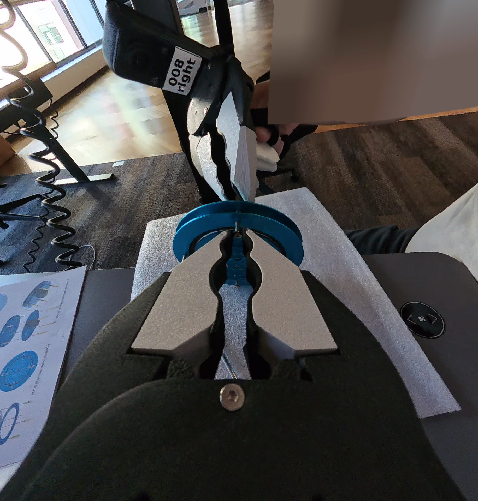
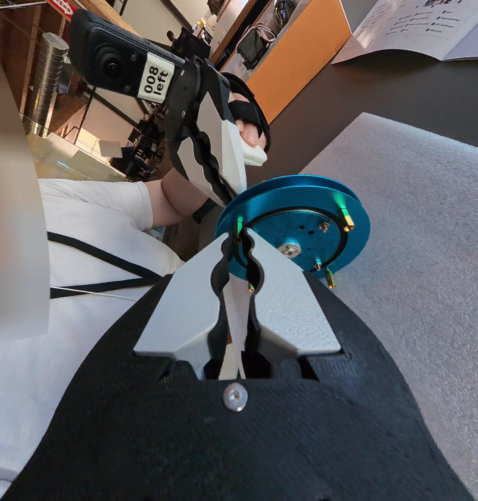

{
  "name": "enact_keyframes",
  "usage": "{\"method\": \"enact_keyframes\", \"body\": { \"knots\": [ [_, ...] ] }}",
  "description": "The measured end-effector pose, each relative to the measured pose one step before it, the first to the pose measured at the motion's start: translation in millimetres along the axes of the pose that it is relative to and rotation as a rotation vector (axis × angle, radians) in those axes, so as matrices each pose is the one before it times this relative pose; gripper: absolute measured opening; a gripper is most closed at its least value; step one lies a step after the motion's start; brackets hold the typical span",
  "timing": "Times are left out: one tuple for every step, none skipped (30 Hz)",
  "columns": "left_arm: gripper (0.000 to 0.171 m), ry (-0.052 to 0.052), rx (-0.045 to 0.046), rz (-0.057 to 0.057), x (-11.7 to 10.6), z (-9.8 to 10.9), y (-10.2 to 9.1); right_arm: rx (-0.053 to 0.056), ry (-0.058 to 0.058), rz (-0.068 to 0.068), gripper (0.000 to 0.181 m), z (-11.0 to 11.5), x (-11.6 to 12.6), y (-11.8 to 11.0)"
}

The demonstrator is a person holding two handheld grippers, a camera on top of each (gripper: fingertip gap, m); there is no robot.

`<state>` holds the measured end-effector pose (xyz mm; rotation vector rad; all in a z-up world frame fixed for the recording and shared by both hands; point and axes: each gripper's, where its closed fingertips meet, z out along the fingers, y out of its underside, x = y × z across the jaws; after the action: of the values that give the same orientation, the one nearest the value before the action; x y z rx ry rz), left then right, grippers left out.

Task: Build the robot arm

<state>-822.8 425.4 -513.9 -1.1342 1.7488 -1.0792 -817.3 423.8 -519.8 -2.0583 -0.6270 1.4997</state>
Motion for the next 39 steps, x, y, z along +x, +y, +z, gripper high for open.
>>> {"method": "enact_keyframes", "body": {
  "knots": [
    [0.005,-0.0063,0.00463,0.0026,-0.12,-0.44,-0.2,-0.0019,0.0014,-0.0016,0.003,0.23,0.45,0.44],
    [0.004,-0.0073,0.00406,0.0017,-0.41,0.31,-0.17,0.0,0.0045,-0.0041,0.003,0.3,0.54,0.0],
    [0.004,-0.0077,0.00236,-0.0011,-0.86,0.72,0.31,0.0031,0.0073,-0.0024,0.003,-0.65,1.14,-0.49],
    [0.004,-0.0029,0.00469,-0.0044,-0.63,0.7,0.06,0.0043,0.0033,-0.0014,0.004,-0.27,0.74,-0.56],
    [0.004,0.0032,0.00321,-0.0081,-0.02,0.56,-0.07,0.0023,-0.001,0.0008,0.003,-0.35,0.38,0.33],
    [0.004,0.0054,0.00067,-0.0077,0.08,0.35,-0.01,0.005,-0.0024,0.0016,0.004,0.56,0.36,0.16],
    [0.003,0.0051,-0.00335,-0.001,0.19,-0.03,-0.05,0.0054,-0.0039,-0.005,0.004,0.87,-0.12,0.2],
    [0.004,-0.0005,-0.00598,0.0067,-0.18,-0.11,0.03,0.0011,0.0005,-0.0332,0.004,0.62,-0.5,0.9],
    [0.004,-0.0067,-0.00558,0.0109,-0.52,-0.2,0.19,0.0092,0.0173,-0.0849,0.009,0.29,-1.64,-1.48],
    [0.003,-0.0109,-0.0044,0.0109,-1.04,-0.12,0.32,0.006,0.047,-0.1334,0.016,-0.04,-0.77,-0.74],
    [0.003,-0.0047,-0.00004,0.0052,-0.33,-0.09,0.12,-0.0133,0.0764,-0.1529,0.015,-0.26,1.63,1.55],
    [0.003,0.0053,0.00209,-0.0045,0.49,0.02,-0.14,-0.0168,0.0846,-0.1442,0.012,-0.45,2.67,1.52],
    [0.004,0.0091,0.00261,-0.0093,0.61,0.17,-0.13,-0.0132,0.0762,-0.1253,0.009,-0.22,2.49,-0.39],
    [0.004,0.0057,0.00187,-0.007,-0.1,0.0,0.02,-0.0023,0.062,-0.0978,0.005,-0.65,1.6,-2.7],
    [0.004,0.0011,-0.00089,-0.0039,-0.58,-0.14,0.21,-0.0126,0.0442,-0.0712,0.004,0.2,1.4,-1.18],
    [0.004,-0.0021,-0.00166,-0.0005,-0.78,-0.33,0.07,-0.0209,0.0212,-0.0424,0.004,0.1,0.04,0.9],
    [0.003,-0.0018,-0.00293,0.004,-0.29,-0.24,0.06,-0.0103,0.0083,-0.0113,0.004,-1.0,0.38,-0.48],
    [0.003,-0.0042,-0.00207,0.0096,0.03,-0.17,-0.03,-0.0101,-0.0086,0.0252,0.004,-0.97,0.37,0.12],
    [0.003,-0.0063,-0.00103,0.0152,0.34,-0.08,-0.06,-0.0017,-0.031,0.0744,0.004,1.11,-0.41,0.62],
    [0.003,-0.0026,-0.00177,0.0148,1.04,0.15,0.09,0.0083,-0.0512,0.1064,0.004,-1.25,-0.8,-0.38],
    [0.003,0.0002,-0.0003,0.0105,1.21,0.17,-0.22,0.0123,-0.0665,0.1308,0.004,-1.14,-1.37,0.03],
    [0.003,0.0014,0.00027,0.0082,1.25,0.28,-0.5,0.0126,-0.0732,0.1449,0.004,-0.76,-1.69,0.46],
    [0.003,0.0012,0.00119,0.0087,0.91,0.32,-0.46,0.0115,-0.0785,0.1551,0.004,-1.24,-1.21,0.94],
    [0.002,0.0004,0.00005,0.0075,0.43,0.31,-0.34,0.0143,-0.0706,0.1508,0.004,-1.11,-0.29,0.65],
    [0.002,0.0008,0.00226,0.0052,0.18,0.07,-0.72,0.0074,-0.0765,0.1659,0.004,-0.86,-0.92,1.25],
    [0.002,-0.0002,0.0001,0.0006,-0.07,0.18,-0.19,0.017,-0.063,0.1306,0.004,-0.87,-0.12,-0.37],
    [0.002,-0.0046,-0.00007,0.0018,-1.06,-0.07,0.1,0.0208,-0.0499,0.0957,0.004,-0.83,0.34,-0.55],
    [0.002,0.0024,0.00146,0.0007,0.1,-0.36,-0.1,0.003,-0.0416,0.062,0.004,0.22,-0.95,1.27],
    [0.002,0.0038,0.00023,-0.0037,0.46,-0.29,0.05,-0.0008,-0.0153,-0.0008,0.005,-0.06,-0.78,0.64],
    [0.002,-0.0034,-0.00089,-0.0003,-0.34,-0.3,0.29,0.0033,0.0137,-0.0684,0.005,-0.16,-0.05,-0.86],
    [0.002,-0.0069,-0.00443,0.004,-0.67,-0.04,0.92,0.0009,0.0324,-0.113,0.005,0.17,-0.65,-1.18],
    [0.002,-0.0046,-0.00133,0.0047,-0.22,0.06,0.26,-0.0041,0.0599,-0.1387,0.014,-0.3,0.7,-1.21],
    [0.002,0.0005,-0.00008,0.0009,0.25,-0.15,0.0,0.002,0.0914,-0.1733,0.03,-1.14,2.96,-3.18],
    [0.002,0.0017,0.0001,-0.0018,0.24,-0.05,-0.07,0.0096,0.0704,-0.201,0.032,-2.64,-1.89,-3.86],
    [0.002,-0.0005,0.00025,-0.0005,-0.13,0.0,0.0,0.0066,0.0592,-0.179,0.02,-2.8,-3.78,-3.24],
    [0.002,-0.001,0.00089,0.0011,-0.01,-0.16,0.01,0.0008,0.0476,-0.1512,0.014,-1.28,-4.39,-2.73],
    [0.002,0.0011,0.00116,0.0006,0.19,-0.07,-0.02,-0.0146,0.0411,-0.1129,0.009,-1.81,-1.76,-1.9],
    [0.002,0.0012,0.00085,-0.0008,0.27,0.0,0.0,-0.0333,0.0231,-0.0708,0.009,0.76,-1.72,1.47],
    [0.002,-0.0006,0.00034,-0.0007,-0.14,0.0,-0.02,-0.0303,-0.0106,-0.041,0.01,1.82,-4.93,1.82]
  ]
}}
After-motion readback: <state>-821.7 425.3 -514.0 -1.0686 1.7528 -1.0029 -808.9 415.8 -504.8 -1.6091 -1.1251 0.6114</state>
